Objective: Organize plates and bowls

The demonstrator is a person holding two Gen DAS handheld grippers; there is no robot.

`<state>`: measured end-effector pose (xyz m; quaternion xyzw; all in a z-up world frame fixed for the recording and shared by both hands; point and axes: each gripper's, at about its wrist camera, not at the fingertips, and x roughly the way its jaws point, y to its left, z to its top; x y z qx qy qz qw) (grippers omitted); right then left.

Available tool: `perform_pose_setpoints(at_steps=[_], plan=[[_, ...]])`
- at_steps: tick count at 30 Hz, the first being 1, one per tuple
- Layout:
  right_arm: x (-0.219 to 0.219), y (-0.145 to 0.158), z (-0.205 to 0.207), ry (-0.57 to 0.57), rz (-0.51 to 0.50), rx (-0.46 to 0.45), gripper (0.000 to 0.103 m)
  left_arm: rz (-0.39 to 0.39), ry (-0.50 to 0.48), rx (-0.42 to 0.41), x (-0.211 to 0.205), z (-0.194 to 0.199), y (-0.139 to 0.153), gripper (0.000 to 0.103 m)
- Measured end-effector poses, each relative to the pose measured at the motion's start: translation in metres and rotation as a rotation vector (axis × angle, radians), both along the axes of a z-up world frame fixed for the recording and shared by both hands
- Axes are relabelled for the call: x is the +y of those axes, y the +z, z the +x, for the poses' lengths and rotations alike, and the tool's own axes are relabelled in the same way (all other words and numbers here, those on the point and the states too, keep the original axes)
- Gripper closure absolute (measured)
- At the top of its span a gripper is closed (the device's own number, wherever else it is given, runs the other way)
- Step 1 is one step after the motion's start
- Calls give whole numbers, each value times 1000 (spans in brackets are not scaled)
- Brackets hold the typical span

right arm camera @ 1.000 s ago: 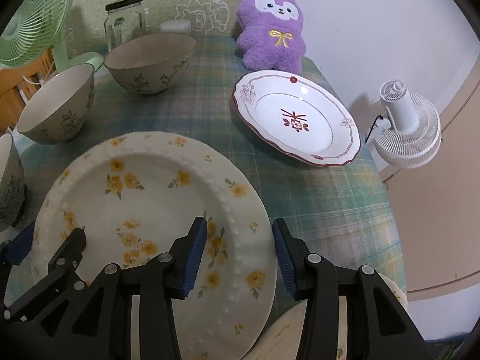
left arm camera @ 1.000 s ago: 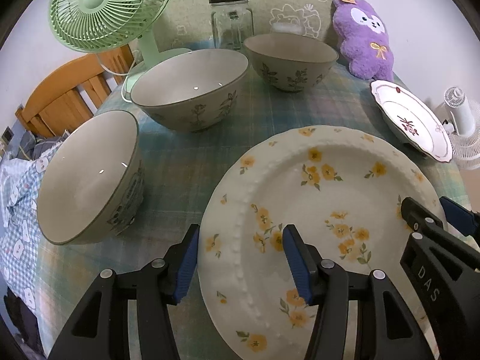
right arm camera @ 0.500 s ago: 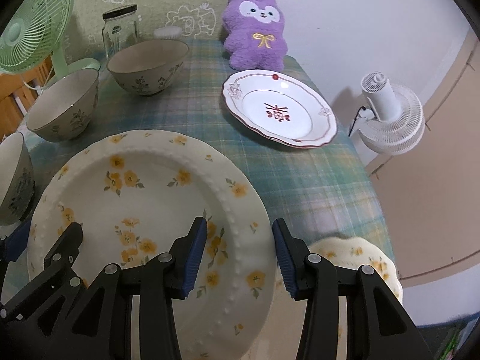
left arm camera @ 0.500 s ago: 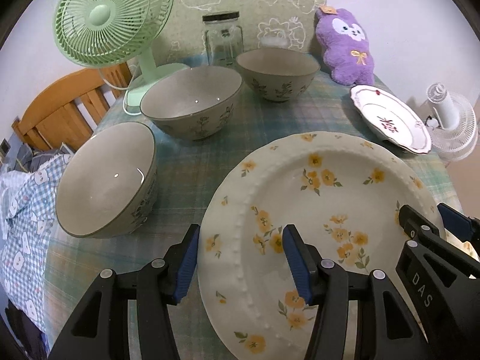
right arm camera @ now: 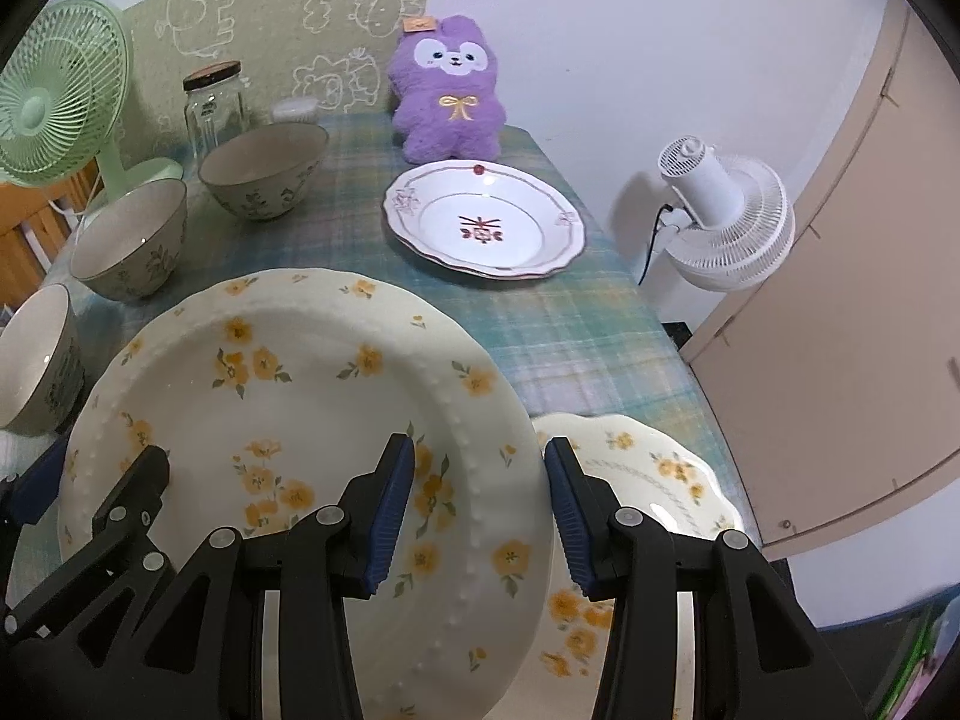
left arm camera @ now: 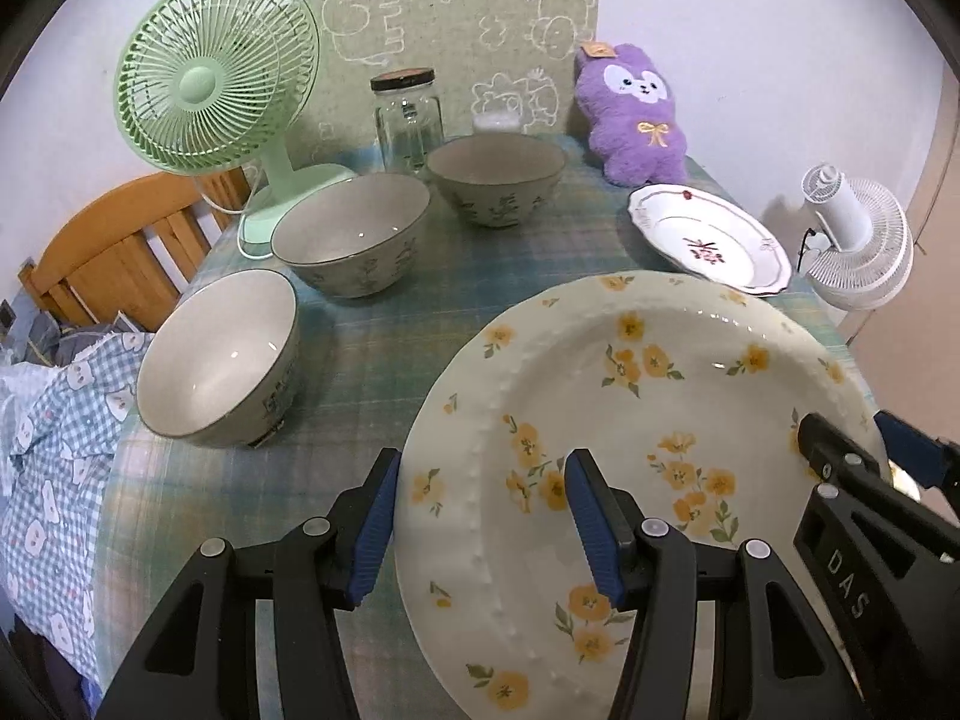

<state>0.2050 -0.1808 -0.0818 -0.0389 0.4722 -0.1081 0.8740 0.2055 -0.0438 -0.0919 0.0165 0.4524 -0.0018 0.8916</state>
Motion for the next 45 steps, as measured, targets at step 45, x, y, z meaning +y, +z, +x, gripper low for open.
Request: perform_pose_setpoints(at_steps=[45], plan=[[-150,-42,-53,15,12,71,54,4,44,58,-149,-60,-32,47]])
